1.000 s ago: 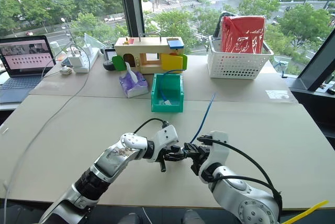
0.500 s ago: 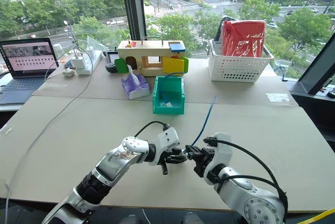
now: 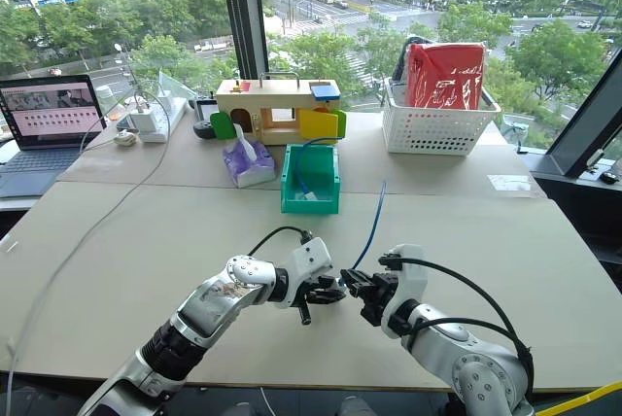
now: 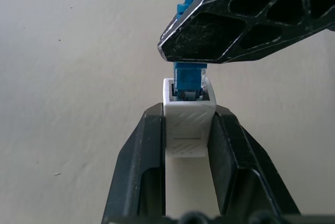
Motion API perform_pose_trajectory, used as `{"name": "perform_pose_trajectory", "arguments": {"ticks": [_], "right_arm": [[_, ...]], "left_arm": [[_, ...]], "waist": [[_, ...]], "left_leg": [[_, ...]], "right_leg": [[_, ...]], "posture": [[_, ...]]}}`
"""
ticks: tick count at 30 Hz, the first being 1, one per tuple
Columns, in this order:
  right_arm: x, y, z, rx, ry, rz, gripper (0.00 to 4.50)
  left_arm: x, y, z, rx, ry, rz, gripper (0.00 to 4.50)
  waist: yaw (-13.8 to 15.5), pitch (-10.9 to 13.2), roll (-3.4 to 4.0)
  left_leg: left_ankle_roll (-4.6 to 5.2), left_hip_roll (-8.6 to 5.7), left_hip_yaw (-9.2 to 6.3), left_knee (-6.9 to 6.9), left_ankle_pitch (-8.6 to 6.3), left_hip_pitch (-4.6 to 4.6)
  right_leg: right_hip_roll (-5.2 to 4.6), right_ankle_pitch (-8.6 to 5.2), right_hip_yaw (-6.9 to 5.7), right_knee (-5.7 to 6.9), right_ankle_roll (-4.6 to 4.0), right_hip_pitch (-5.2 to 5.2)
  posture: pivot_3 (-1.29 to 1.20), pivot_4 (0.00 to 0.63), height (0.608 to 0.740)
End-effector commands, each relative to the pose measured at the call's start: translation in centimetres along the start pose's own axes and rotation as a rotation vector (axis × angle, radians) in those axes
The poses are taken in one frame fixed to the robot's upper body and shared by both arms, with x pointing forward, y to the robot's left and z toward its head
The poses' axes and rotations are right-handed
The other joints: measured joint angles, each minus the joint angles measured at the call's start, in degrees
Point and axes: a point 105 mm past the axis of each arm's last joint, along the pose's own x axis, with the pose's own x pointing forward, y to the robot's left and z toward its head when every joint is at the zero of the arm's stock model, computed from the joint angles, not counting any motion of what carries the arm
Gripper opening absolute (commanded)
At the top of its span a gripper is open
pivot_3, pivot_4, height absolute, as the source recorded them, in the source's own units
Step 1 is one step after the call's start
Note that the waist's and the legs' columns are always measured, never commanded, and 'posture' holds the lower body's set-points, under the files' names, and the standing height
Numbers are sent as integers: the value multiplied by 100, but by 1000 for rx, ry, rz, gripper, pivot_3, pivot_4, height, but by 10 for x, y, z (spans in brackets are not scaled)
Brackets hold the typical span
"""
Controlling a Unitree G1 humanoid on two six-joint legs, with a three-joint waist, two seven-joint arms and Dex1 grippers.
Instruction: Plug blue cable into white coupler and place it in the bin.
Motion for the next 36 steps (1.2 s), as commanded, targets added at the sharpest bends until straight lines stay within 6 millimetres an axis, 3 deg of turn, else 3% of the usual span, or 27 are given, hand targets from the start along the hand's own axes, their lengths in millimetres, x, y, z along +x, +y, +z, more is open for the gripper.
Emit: {"name": "perform_pose_trajectory", "arguments": {"ticks": [1, 5, 9, 11, 18, 22, 25, 28, 32, 36], "right_arm": [[5, -4, -72, 92, 305, 1, 0], [6, -8, -67, 103, 282, 5, 0], [7, -1, -40, 113, 175, 63, 0], [5, 0, -19, 115, 108, 83, 0], [-14, 1, 37, 126, -53, 130, 0], [-33, 2, 60, 118, -117, 166, 0], [-52, 1, 109, 72, -240, 206, 0], [-53, 16, 152, 7, -323, 275, 0], [-33, 30, 174, -105, -324, 283, 0], [21, 33, 191, -271, -288, 219, 0]], "left_arm": [[2, 1, 10, 16, -37, 27, 637], [1, 4, 11, 19, -43, 49, 637], [-2, 5, 9, -8, -47, 42, 637], [-5, 2, 8, -58, -51, -1, 1664], [-11, 19, 9, -44, -57, 44, 4162], [-26, 41, 3, -44, -59, 97, 4162], [-46, 51, 1, -14, -95, 101, 4162], [-55, 49, 3, 26, -135, 81, 4162], [-61, 49, 6, 0, -189, 99, 4162], [-69, 59, -2, -8, -186, 222, 4162]], "waist": [[-9, -4, -2], [-15, -8, -9], [-16, -4, -9], [-27, 8, -7], [-35, 64, 45], [-6, 121, 77], [-43, 167, 80], [-81, 206, 87], [-19, 214, 84], [-6, 221, 90]], "left_leg": [[0, 0, 0, 0, 0, 3], [-5, 1, 0, -5, -3, 31], [-9, 1, 0, -8, -6, 35], [-9, 0, 0, -8, -6, 31], [-7, -1, -1, -16, -6, -73], [-4, -5, -2, -14, -8, -112], [-3, -6, -4, -7, -8, -119], [-2, -8, -3, 2, -7, -117], [2, -7, -5, 0, -4, -124], [2, -8, -7, 5, -5, -145]], "right_leg": [[0, 0, 0, 0, -1, 0], [0, -5, 1, -5, -7, 0], [-1, -6, 3, -8, -9, -1], [0, -6, 5, -8, -9, -6], [6, 15, 8, 1, 32, -73], [5, 16, 8, 3, 35, -104], [5, 16, 9, 4, 38, -108], [6, 23, 13, 9, 44, -108], [8, 26, 11, 5, 46, -109], [5, 36, 9, 1, 31, -127]], "posture": [[0, 150, 732], [0, 150, 732], [0, 150, 732], [0, 150, 732], [0, 150, 732], [0, 150, 732], [0, 150, 732], [0, 150, 732], [0, 150, 732], [0, 150, 732]]}}
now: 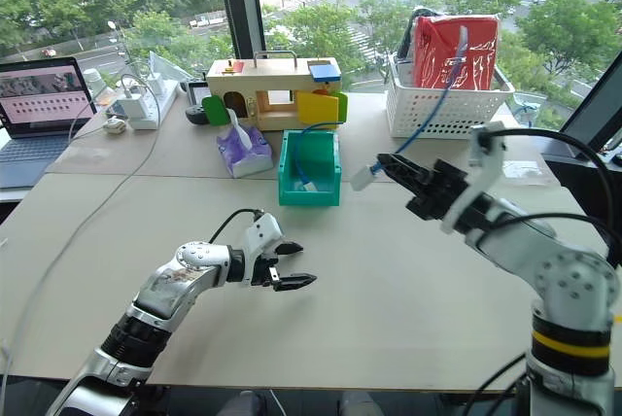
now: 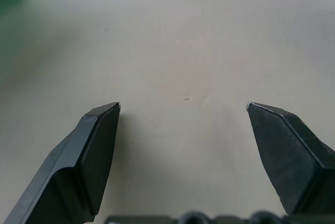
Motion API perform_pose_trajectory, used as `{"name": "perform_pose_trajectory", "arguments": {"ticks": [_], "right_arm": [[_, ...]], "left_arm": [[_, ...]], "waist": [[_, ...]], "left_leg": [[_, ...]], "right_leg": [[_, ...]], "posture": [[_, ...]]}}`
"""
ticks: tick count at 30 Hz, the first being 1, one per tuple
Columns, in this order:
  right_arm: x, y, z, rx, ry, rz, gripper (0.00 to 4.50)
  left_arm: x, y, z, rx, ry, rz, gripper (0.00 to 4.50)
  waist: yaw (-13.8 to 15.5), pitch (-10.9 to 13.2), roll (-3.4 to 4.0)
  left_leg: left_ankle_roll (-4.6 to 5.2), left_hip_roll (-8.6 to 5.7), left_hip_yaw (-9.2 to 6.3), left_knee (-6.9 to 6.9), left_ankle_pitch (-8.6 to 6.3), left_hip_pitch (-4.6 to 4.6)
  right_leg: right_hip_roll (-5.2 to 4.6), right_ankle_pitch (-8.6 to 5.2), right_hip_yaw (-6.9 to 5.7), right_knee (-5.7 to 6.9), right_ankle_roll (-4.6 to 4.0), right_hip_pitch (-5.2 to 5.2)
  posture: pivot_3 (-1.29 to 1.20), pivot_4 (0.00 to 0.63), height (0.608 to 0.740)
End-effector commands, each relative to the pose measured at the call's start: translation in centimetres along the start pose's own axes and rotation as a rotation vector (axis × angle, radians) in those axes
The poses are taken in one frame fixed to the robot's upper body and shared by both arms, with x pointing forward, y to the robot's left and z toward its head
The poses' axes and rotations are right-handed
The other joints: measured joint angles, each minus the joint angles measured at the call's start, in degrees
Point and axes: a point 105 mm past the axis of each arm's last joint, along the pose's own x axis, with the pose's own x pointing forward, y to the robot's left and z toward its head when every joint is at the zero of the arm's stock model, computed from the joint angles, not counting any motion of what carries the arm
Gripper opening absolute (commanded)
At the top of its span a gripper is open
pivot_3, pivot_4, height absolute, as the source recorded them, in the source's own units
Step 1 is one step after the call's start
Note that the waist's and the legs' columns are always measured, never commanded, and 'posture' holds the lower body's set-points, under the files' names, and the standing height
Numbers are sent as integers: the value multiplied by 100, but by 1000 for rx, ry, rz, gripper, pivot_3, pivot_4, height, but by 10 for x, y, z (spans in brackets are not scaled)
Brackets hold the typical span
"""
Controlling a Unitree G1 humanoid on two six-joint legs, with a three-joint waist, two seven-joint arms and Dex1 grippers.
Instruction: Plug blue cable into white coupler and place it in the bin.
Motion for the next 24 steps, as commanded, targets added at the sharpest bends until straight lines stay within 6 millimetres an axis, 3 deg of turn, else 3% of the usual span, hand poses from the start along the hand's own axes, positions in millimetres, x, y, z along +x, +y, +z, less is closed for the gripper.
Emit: {"name": "perform_pose_trajectory", "arguments": {"ticks": [1, 5, 12, 14, 19, 24], "right_arm": [[41, -15, 6, -133, 8, -44, 0], [91, -30, 4, -217, 46, -54, 0], [133, -42, 1, -280, 73, -57, 0], [140, -44, -1, -324, 84, -76, 732], [146, -30, 24, -336, 0, -33, 2309], [132, -20, 56, -320, -68, 68, 4147]], "left_arm": [[-9, 6, 7, 46, -40, 87, 4162], [-20, 7, 3, 48, -40, 176, 4162], [-38, 9, -4, 16, -44, 309, 4162], [-39, 8, -5, 18, -40, 324, 4228], [-43, 7, -3, 11, -55, 343, 4228], [-47, 12, 2, 29, -88, 341, 4228]], "waist": [[1, 4, 4], [1, 18, 11], [28, 25, 17], [24, 27, 19], [2, 32, 27], [-3, 32, 28]], "left_leg": [[0, -1, 0, -2, 0, -3], [0, 0, 2, -2, 0, -9], [-5, -1, 1, -2, 3, -49], [-5, -2, 1, -4, 3, -49], [-8, -1, 1, -5, 4, -49], [-9, -2, 0, -5, 5, -46]], "right_leg": [[-1, 7, -1, 2, -12, -5], [0, 14, 0, 17, -24, -25], [-3, 20, -6, 39, -33, -72], [-4, 21, -7, 40, -34, -74], [-4, 22, -9, 47, -36, -77], [-3, 22, -10, 53, -36, -75]], "posture": [[0, 150, 732], [0, 150, 732], [0, 150, 732], [0, 150, 732], [0, 150, 732], [0, 150, 732]]}}
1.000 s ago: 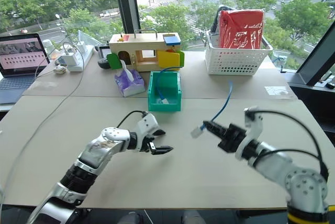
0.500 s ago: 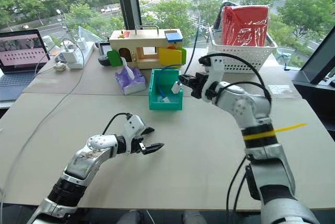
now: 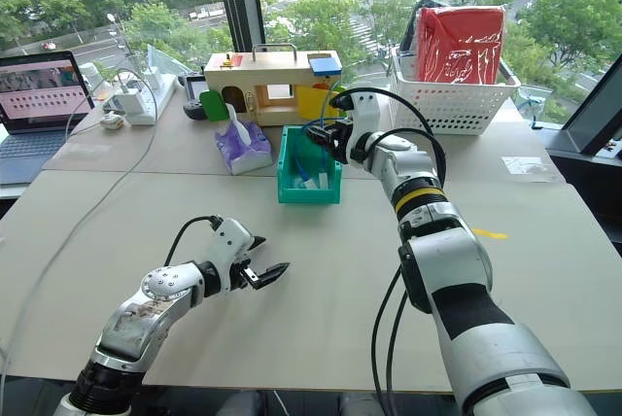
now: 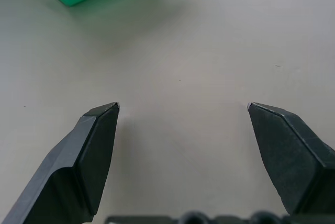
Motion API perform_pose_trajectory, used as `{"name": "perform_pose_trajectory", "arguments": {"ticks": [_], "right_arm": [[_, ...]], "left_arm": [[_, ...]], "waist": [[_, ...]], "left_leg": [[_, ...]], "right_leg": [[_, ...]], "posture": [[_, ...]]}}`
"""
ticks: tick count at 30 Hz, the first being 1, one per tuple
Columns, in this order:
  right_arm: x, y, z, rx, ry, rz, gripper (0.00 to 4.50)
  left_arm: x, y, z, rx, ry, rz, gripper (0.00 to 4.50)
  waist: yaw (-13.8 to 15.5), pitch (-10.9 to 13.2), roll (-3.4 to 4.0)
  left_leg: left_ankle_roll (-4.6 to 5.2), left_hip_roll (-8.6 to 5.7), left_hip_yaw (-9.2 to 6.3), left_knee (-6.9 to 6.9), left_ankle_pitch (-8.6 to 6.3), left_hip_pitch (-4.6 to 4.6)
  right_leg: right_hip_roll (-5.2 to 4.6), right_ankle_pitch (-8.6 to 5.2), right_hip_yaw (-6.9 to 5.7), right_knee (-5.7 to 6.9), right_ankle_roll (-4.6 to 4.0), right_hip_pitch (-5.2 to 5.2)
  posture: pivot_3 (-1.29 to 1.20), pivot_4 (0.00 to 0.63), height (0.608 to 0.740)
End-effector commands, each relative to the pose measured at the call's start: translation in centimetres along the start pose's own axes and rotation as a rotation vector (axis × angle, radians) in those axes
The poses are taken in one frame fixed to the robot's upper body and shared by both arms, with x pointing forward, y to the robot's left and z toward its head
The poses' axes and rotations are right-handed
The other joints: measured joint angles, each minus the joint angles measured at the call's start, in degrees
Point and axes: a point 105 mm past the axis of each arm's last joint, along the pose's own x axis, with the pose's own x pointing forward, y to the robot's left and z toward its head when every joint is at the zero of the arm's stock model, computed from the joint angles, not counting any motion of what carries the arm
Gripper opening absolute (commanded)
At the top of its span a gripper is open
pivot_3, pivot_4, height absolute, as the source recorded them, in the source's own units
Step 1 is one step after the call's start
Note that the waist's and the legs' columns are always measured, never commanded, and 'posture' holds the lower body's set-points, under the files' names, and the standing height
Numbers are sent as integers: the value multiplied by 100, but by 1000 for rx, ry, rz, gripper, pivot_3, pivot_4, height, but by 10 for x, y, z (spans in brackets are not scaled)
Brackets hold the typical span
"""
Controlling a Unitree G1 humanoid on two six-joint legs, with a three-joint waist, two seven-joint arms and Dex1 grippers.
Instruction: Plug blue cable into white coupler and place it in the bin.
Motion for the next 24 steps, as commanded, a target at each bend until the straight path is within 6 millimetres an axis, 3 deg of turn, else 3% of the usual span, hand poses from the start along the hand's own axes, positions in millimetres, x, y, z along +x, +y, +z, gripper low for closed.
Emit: {"name": "perform_pose_trajectory", "arguments": {"ticks": [1, 3, 4, 7, 11, 14, 20, 24], "right_arm": [[-20, 3, 49, -20, -129, 113, 4365], [-37, 0, 57, -35, -154, 154, 4485], [-55, -10, 56, -91, -159, 156, 4485], [-111, -28, 41, -211, -121, 158, 4485], [-159, -23, 19, -177, -77, 147, 4485], [-179, -6, -20, -242, 7, 125, 4485], [-202, -2, -84, -379, 189, 45, 4485], [-204, -7, -95, -323, 101, -68, 4485]], "left_arm": [[-6, 6, 18, 30, -90, -7, 4228], [-9, 10, 23, 29, -122, -8, 4228], [-12, 13, 29, 12, -165, -12, 4228], [-21, 30, 40, -31, -252, 20, 4228], [-25, 48, 37, 40, -242, 101, 4228], [-25, 58, 34, 17, -257, 101, 4228], [-21, 60, 30, 11, -255, 61, 4228], [-8, 62, 27, 20, -240, 44, 4228]], "waist": [[10, 1, 1], [21, 2, 1], [27, 1, 1], [182, 1, 1], [152, 4, 12], [72, 4, 17], [3, 6, 15], [3, 6, 13]], "left_leg": [[0, 0, 0, 0, 0, 0], [-1, -1, 0, 0, 0, -2], [-1, -1, -1, 1, 0, -2], [-2, -1, -19, 2, -1, -4], [-2, -7, -29, 5, -1, -15], [-2, -6, -29, 7, 0, -6], [-11, -12, -30, 50, 6, 11], [-17, -11, -31, 57, 15, 29]], "right_leg": [[0, 0, 0, 0, 0, 0], [-1, 0, -2, -1, 0, 0], [-1, 0, -2, -2, 0, 1], [-3, 0, -25, -12, 0, 14], [-9, 0, -38, -13, 0, 9], [-5, 1, -32, 3, -2, 8], [-3, -5, -27, 44, 10, 21], [-1, -25, -28, 48, 45, 42]], "posture": [[0, 150, 732], [0, 150, 732], [0, 150, 732], [0, 150, 732], [0, 150, 732], [0, 150, 732], [0, 150, 732], [0, 150, 732]]}}
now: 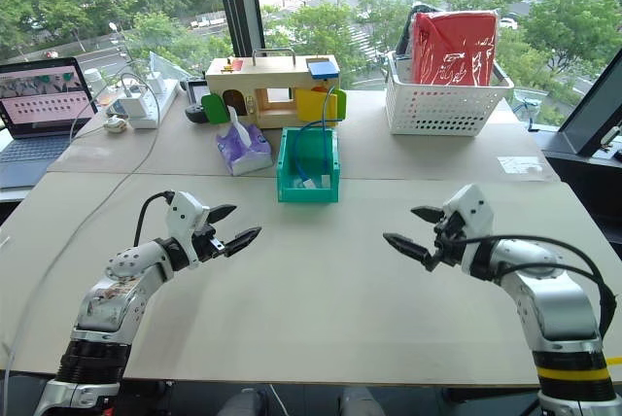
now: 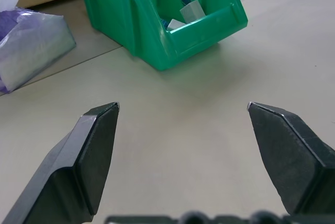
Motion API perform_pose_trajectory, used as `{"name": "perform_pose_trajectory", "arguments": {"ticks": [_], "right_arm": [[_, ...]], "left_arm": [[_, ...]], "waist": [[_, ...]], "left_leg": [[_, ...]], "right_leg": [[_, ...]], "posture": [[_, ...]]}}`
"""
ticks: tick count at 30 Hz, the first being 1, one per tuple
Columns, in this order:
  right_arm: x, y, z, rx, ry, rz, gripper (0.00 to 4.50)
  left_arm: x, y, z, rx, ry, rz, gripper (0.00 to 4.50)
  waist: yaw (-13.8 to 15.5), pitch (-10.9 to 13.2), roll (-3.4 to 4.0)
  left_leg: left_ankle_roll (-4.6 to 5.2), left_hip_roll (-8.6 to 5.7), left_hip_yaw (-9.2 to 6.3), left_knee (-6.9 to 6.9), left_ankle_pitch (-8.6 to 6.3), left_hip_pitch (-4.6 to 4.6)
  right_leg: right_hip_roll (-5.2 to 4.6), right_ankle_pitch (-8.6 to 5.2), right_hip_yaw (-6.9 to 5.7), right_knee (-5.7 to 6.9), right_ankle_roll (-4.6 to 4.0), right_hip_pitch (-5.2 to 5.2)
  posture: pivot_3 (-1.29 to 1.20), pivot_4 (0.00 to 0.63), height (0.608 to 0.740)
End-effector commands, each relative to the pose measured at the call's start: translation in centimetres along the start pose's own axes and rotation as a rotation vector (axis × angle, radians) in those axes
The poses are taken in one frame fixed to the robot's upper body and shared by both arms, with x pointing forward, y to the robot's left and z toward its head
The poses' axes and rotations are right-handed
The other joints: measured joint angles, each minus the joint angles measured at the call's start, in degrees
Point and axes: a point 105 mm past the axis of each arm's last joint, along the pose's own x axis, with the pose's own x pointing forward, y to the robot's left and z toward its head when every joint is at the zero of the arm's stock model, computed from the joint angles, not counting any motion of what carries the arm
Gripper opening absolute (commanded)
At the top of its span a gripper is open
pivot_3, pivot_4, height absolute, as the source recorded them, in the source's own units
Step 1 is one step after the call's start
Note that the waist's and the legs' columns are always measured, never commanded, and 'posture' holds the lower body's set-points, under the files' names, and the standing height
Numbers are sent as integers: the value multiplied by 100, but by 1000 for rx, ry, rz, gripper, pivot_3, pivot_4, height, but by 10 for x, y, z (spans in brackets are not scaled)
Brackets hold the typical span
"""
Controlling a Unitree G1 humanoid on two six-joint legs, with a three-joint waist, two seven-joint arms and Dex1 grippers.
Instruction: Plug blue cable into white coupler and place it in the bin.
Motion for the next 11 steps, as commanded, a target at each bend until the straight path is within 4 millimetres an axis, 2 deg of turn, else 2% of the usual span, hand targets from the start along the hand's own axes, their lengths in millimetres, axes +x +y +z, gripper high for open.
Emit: {"name": "perform_pose_trajectory", "arguments": {"ticks": [1, 11], "right_arm": [[1, -4, 16, -35, -115, -87, 4485], [5, -9, 14, -2, -149, -133, 4485]], "left_arm": [[10, 0, 9, 53, -31, -33, 4228], [12, 2, 4, 92, -41, -16, 4228]], "waist": [[-17, 0, 0], [16, 0, 0]], "left_leg": [[0, 0, 0, 0, 0, 9], [-1, 0, -3, -7, 0, 19]], "right_leg": [[1, 0, 1, 0, 1, 9], [0, 15, -1, -11, -27, 30]], "posture": [[0, 150, 732], [0, 150, 732]]}}
